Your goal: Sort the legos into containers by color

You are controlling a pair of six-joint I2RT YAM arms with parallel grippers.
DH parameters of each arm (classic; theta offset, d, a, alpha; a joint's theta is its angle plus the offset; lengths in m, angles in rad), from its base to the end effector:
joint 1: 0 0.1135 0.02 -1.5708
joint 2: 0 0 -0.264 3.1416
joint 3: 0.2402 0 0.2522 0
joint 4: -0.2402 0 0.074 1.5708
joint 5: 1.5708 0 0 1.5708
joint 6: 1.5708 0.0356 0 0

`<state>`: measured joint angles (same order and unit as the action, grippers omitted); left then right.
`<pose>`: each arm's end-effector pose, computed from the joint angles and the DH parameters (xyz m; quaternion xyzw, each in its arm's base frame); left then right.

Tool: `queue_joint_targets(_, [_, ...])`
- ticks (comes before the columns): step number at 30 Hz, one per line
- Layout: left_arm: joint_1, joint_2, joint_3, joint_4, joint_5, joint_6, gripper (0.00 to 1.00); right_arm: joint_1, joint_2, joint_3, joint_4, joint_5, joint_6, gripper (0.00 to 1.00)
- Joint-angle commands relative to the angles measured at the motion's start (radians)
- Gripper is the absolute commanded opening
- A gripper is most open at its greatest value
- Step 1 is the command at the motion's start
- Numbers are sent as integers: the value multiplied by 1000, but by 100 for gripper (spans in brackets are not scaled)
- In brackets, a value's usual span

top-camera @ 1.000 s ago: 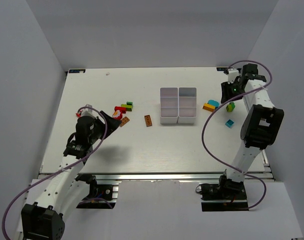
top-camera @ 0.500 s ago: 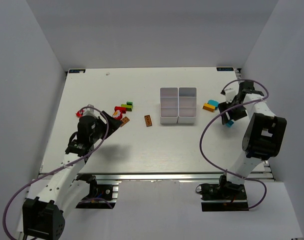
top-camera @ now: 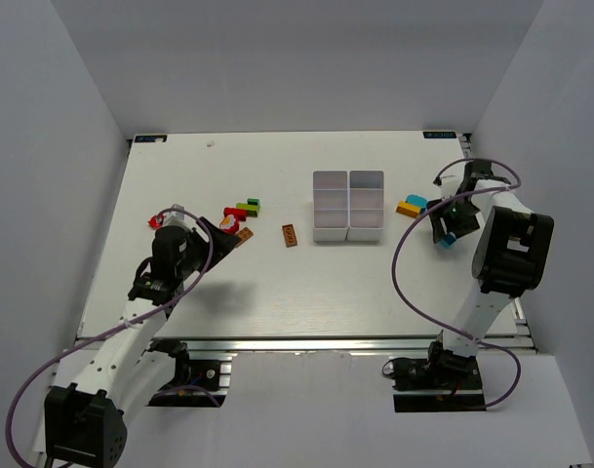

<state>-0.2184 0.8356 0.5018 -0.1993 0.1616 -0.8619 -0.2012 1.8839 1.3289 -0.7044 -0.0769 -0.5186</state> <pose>0.1823 -0.0463 0.2303 -0.2357 0.8338 -0.3143 0.3879 0.3677 -0.0722 0.1823 -0.1619 0.9738 -0.0190 0.1584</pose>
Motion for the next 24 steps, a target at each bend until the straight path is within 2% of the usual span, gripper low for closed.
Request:
queue_joint_targets(1, [-3, -23, 3, 6, 3, 3, 82, -24, 7, 67, -21, -29, 124, 71])
queue_joint_targets(8, [-4, -32, -8, 9, 0, -3, 82, -27, -51, -48, 26, 46, 308, 71])
queue_joint_targets(15, [-4, -13, 0, 15, 7, 1, 82, -29, -39, -53, 49, 58, 433, 65])
queue_joint_targets(19, [-4, -9, -2, 18, 7, -2, 82, -30, -35, -51, 56, 113, 466, 60])
queue_joint_targets(24, [-4, -9, 0, 20, 6, -5, 82, -23, -26, -40, 52, 114, 440, 60])
